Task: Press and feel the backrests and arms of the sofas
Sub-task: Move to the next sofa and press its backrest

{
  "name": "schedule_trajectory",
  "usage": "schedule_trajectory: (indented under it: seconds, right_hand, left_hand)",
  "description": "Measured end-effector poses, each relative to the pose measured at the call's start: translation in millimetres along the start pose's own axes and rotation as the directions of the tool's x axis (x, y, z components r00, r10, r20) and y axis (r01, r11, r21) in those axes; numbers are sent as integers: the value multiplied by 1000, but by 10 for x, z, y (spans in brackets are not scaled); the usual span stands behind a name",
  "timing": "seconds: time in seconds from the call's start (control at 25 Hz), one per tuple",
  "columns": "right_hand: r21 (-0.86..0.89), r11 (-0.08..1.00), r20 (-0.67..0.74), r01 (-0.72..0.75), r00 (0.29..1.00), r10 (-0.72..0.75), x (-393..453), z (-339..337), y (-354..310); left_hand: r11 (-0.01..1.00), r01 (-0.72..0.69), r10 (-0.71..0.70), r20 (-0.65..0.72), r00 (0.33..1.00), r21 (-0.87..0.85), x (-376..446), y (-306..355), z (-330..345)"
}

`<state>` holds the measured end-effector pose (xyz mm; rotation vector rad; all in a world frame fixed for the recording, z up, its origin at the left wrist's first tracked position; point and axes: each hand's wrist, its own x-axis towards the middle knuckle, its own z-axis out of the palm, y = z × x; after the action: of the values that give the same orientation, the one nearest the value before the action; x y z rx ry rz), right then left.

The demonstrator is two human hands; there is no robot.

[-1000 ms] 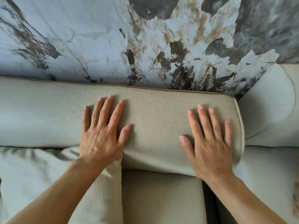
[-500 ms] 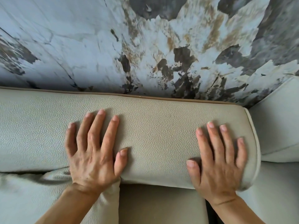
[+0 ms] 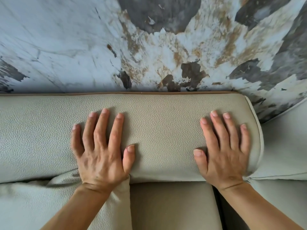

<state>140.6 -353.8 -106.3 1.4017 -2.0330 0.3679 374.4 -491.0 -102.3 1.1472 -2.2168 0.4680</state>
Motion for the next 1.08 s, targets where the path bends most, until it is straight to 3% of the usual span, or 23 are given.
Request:
schedule_trajectory:
  seconds: [0.64,0.8,0.96,1.08]
  right_hand:
    - [11,1000,-66,0,998,1,123,238,22]
    - [43,999,40,0,999,-2,139,61,23]
    - [157,985,263,-70,964,26,193,-365,19]
    - [161,984,265,-80,964,35,23,-1033,-32]
  left_hand:
    - [1000,6,-6,39,999,1,114,-8,117]
    - [999,34,-32,204,978,-4,174,47,-94]
    - [989,136,-90,464,881,-65,224,90,-584]
    - [990,117,-66,460,886,-84,39,171,-1254]
